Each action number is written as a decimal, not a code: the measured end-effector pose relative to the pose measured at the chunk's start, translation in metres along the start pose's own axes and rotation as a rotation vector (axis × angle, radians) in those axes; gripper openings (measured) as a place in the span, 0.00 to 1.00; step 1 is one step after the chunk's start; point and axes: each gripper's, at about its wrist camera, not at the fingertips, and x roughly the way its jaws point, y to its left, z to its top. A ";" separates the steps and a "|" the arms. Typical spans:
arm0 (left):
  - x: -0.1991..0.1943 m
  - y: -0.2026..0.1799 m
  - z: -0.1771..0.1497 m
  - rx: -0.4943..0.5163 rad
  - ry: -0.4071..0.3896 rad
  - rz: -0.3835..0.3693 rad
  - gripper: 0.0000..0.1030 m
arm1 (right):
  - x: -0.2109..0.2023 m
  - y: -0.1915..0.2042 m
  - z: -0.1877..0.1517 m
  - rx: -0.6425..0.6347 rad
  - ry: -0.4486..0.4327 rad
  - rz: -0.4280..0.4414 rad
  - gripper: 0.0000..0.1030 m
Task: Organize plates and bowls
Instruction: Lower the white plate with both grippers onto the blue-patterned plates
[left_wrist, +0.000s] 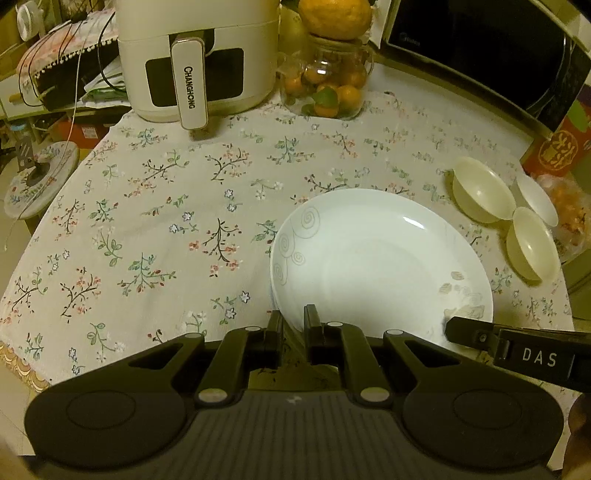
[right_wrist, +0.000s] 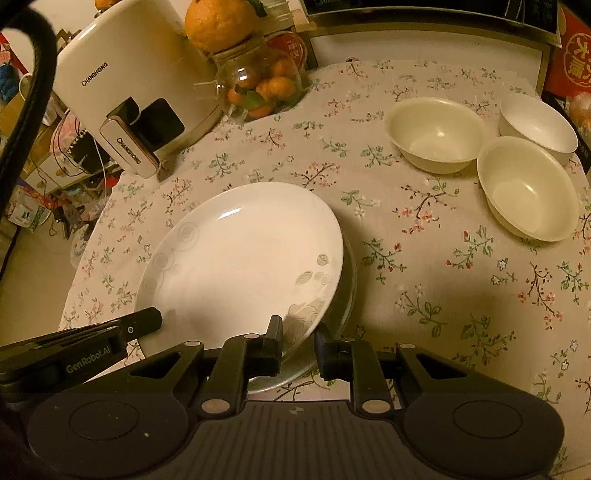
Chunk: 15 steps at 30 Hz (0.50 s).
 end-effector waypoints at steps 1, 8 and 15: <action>0.000 0.000 0.000 0.002 0.001 0.002 0.09 | 0.000 0.000 0.000 0.001 0.002 -0.002 0.17; 0.002 -0.004 -0.001 0.017 0.004 0.018 0.10 | 0.003 0.001 0.000 0.002 0.014 -0.009 0.18; 0.002 -0.005 -0.003 0.025 0.007 0.026 0.10 | 0.004 0.001 0.001 0.002 0.020 -0.010 0.18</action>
